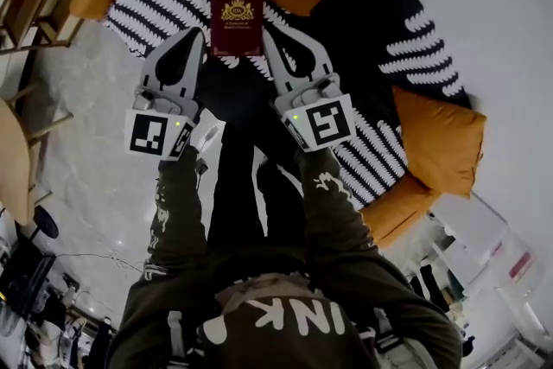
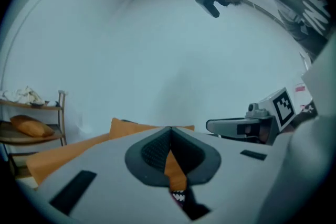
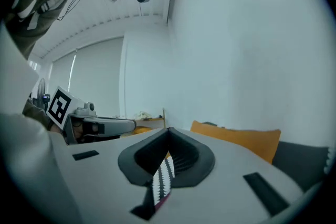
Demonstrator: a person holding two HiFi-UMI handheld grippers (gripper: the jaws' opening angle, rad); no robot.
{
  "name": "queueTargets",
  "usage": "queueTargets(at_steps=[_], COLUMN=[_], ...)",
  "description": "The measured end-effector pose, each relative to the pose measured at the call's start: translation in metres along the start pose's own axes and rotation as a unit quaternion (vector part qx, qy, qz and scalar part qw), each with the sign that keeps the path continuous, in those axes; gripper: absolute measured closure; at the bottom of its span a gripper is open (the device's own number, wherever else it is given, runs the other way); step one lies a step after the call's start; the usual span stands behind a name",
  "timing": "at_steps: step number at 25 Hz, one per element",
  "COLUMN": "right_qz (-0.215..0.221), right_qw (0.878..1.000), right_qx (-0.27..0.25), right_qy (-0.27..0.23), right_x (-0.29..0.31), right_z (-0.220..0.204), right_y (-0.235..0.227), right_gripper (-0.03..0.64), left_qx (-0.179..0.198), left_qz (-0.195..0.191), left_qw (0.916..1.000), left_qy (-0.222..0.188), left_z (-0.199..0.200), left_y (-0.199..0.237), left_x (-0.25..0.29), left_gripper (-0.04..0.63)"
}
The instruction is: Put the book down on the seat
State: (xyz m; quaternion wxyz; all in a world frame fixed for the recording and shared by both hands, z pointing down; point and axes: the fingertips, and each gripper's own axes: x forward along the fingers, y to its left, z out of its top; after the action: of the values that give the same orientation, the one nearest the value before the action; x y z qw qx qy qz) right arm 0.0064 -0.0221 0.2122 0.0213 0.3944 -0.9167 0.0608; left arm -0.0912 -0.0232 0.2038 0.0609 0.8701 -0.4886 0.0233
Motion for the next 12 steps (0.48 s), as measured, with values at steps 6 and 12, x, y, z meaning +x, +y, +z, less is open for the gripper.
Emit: queueTargets(at_steps=[6, 12], right_qz=[0.02, 0.03], right_qw=[0.998, 0.995], right_qx=[-0.032, -0.051], right_qy=[-0.051, -0.083], right_x=[-0.071, -0.135], right_z=[0.105, 0.19], right_y=[0.048, 0.087], right_gripper=[0.607, 0.607], left_qx=[0.037, 0.058], left_qz=[0.028, 0.037], left_qw=[0.998, 0.9951], left_qy=[-0.043, -0.071], left_z=[0.099, 0.185], left_y=[-0.064, -0.121], left_x=[-0.068, -0.12], left_gripper=[0.591, 0.591])
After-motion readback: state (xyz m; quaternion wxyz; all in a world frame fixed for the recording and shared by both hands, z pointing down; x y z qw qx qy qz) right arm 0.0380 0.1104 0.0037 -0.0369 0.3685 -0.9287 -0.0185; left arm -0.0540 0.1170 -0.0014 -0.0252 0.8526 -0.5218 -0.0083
